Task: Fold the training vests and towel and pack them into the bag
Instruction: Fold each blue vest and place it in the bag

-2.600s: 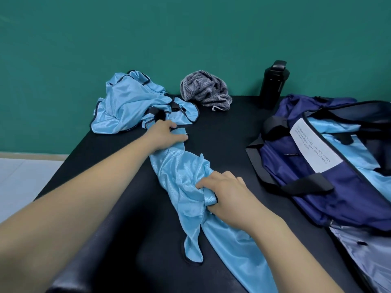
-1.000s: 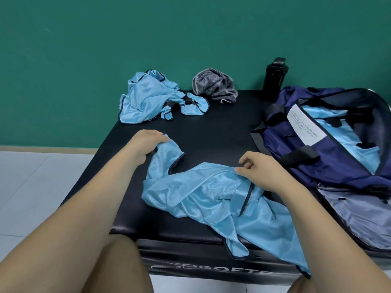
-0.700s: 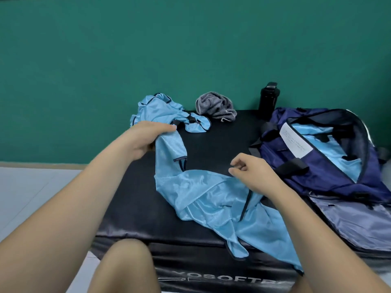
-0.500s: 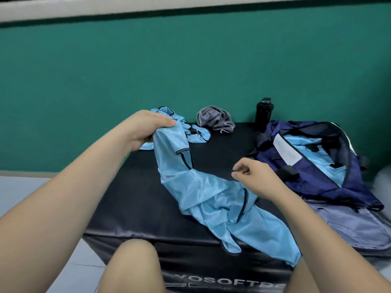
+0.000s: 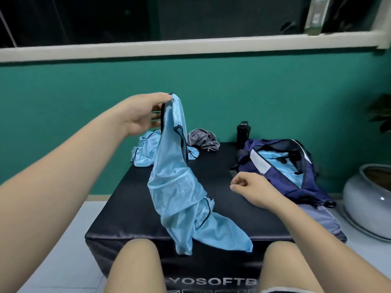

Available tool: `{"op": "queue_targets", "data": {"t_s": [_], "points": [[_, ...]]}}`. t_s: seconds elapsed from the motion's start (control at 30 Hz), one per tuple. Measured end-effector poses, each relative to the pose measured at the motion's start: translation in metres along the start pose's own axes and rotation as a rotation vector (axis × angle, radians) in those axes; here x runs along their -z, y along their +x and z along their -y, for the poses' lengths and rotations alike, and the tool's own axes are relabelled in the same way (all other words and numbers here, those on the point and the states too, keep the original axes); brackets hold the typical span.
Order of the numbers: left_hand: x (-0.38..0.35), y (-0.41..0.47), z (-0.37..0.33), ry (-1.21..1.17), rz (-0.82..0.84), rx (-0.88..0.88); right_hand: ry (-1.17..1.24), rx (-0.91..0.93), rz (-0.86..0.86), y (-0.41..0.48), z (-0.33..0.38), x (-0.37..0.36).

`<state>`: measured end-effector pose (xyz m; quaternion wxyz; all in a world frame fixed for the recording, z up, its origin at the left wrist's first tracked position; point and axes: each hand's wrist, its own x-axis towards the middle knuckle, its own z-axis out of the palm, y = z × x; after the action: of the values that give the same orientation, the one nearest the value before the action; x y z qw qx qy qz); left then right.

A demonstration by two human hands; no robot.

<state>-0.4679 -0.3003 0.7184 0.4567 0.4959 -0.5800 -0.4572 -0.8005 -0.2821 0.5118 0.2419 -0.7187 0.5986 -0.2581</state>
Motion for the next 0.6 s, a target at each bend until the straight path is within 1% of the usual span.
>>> {"op": "queue_targets", "data": {"t_s": [0.1, 0.2, 0.37, 0.47, 0.6], "points": [[-0.002, -0.016, -0.025, 0.015, -0.036, -0.045, 0.026, 0.026, 0.015, -0.011, 0.012, 0.005], [-0.002, -0.033, -0.058, -0.017, -0.086, -0.103, 0.109, 0.031, 0.02, -0.017, 0.032, 0.013], [-0.01, -0.058, -0.104, 0.09, -0.118, -0.206, 0.275, 0.059, -0.011, -0.021, 0.065, 0.028], [-0.012, -0.071, -0.123, 0.076, -0.062, -0.298, 0.329, 0.079, -0.041, -0.027, 0.084, 0.037], [-0.011, -0.085, -0.138, 0.103, -0.029, -0.337, 0.445, 0.097, -0.055, -0.035, 0.104, 0.045]]}}
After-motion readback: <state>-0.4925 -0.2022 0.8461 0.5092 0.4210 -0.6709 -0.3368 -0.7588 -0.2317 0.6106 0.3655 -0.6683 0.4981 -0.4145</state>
